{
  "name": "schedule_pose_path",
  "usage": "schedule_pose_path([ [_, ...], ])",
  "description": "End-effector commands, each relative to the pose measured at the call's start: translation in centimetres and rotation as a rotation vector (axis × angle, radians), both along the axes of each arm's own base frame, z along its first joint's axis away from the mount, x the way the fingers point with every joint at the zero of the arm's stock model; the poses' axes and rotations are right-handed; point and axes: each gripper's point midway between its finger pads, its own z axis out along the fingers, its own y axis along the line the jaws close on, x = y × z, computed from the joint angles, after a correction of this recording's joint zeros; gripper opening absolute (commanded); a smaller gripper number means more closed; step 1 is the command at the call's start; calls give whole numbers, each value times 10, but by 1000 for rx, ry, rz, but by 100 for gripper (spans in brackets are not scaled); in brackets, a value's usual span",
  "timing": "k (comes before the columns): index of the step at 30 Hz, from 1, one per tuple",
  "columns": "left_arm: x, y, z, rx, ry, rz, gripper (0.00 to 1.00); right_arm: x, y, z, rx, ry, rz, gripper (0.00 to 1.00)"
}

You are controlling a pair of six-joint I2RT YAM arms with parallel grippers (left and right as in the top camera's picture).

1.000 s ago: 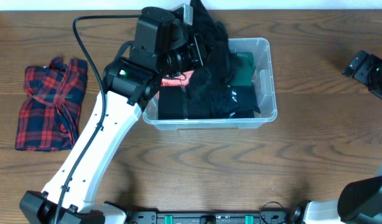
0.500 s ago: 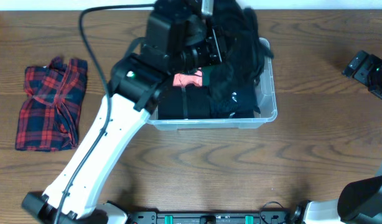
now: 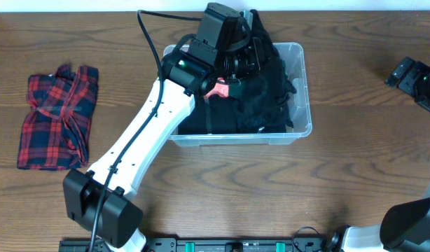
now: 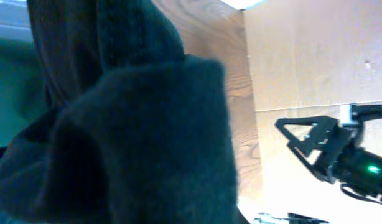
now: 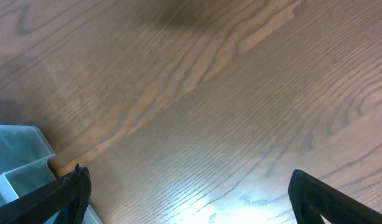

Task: Pack container
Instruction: 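Carry the black garment right over the bin and lower it in, then release and press the black garment flat with the left gripper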

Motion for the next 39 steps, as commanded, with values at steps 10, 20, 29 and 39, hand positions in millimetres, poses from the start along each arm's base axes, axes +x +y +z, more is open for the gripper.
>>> schedule_pose_path([
  [10, -6, -16, 55, -163, -70, -60, 6, -1, -2, -2, 5, 4, -16, 99],
  [20, -9, 3, 24, -31, -38, -62, 7, -1, -2, -2, 5, 4, -16, 99],
  [29, 0, 38, 3, 57, 11, -14, 68, -1, -2, -2, 5, 4, -16, 99],
  [39, 15, 75, -12, 153, 4, 49, 91, -1, -2, -2, 5, 4, -16, 99],
])
